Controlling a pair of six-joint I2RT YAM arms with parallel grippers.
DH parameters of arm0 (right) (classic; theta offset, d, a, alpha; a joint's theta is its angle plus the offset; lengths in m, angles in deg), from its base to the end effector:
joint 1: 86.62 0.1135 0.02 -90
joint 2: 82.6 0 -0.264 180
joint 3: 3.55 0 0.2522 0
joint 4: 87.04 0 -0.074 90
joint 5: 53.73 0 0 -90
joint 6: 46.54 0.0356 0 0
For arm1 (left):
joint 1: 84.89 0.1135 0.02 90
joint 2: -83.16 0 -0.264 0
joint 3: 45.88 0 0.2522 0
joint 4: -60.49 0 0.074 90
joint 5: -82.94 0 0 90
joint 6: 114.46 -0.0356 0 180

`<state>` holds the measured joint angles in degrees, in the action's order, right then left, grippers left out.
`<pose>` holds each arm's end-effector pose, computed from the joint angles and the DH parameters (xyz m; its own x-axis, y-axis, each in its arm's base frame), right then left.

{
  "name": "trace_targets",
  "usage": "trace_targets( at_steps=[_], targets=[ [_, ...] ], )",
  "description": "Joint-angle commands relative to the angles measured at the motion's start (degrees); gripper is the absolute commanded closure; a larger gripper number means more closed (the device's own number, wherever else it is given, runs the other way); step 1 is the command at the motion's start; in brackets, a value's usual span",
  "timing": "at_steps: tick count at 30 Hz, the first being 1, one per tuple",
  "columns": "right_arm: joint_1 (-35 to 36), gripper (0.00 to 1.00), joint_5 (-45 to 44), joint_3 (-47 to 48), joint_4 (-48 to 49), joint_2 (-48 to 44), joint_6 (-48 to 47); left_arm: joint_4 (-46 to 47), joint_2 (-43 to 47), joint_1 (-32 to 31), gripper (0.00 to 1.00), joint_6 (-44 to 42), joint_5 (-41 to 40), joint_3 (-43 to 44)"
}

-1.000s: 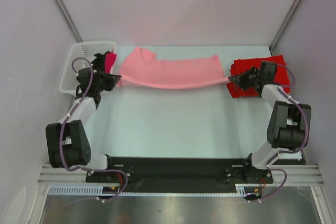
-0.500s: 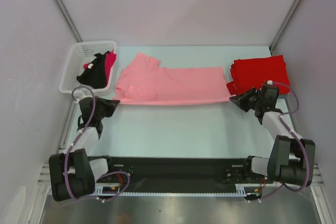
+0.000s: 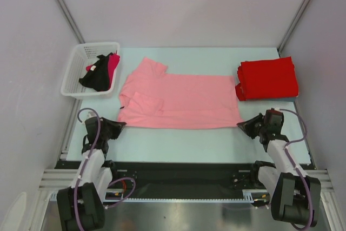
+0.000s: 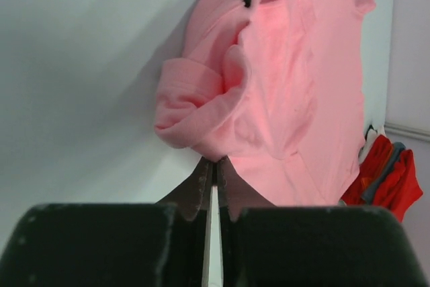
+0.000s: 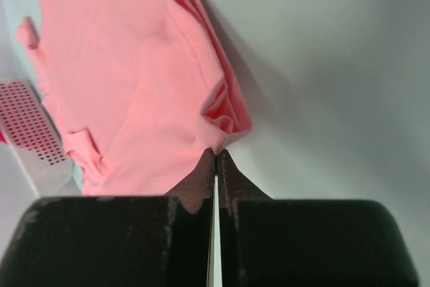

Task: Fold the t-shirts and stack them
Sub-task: Flatten the tshirt out

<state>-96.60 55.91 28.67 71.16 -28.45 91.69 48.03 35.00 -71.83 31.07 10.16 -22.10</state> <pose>0.1764 -0.0189 0.1590 -0.5102 0.8030 -0.3081 0.4571 0.5566 0.6937 0.1583 0.0259 0.1413 -0.3429 -0.8879 -0.3066 -0.4731 0.4452 -0.7603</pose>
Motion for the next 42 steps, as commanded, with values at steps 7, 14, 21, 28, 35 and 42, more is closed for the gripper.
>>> trace_targets(
  at_steps=[7,14,21,28,35,42],
  targets=[
    [-0.2,1.00,-11.2,-6.3,-8.8,-11.6,4.0,-16.2,22.2,0.7,0.41,0.6,-17.0,-4.6],
    [0.0,0.90,-10.8,-6.4,-9.1,-12.1,4.2,-16.6,21.5,0.7,0.33,-0.7,-18.9,-4.1],
    [2.1,0.83,-12.3,-4.7,-9.1,-11.8,4.0,-11.0,15.7,0.7,0.32,-1.8,-10.5,-4.0],
    [4.3,0.85,-13.0,-4.5,-8.4,-11.4,4.8,-6.4,11.9,0.7,0.35,-3.0,-6.3,-4.6],
    [5.5,0.86,-13.0,-4.4,-7.2,-9.9,5.2,-2.0,10.8,0.7,0.44,-2.7,-4.1,-5.8],
    [6.0,0.95,-13.3,-4.3,-7.2,-10.0,5.9,8.2,5.6,0.7,0.62,0.4,-4.2,-7.6]
  ],
)
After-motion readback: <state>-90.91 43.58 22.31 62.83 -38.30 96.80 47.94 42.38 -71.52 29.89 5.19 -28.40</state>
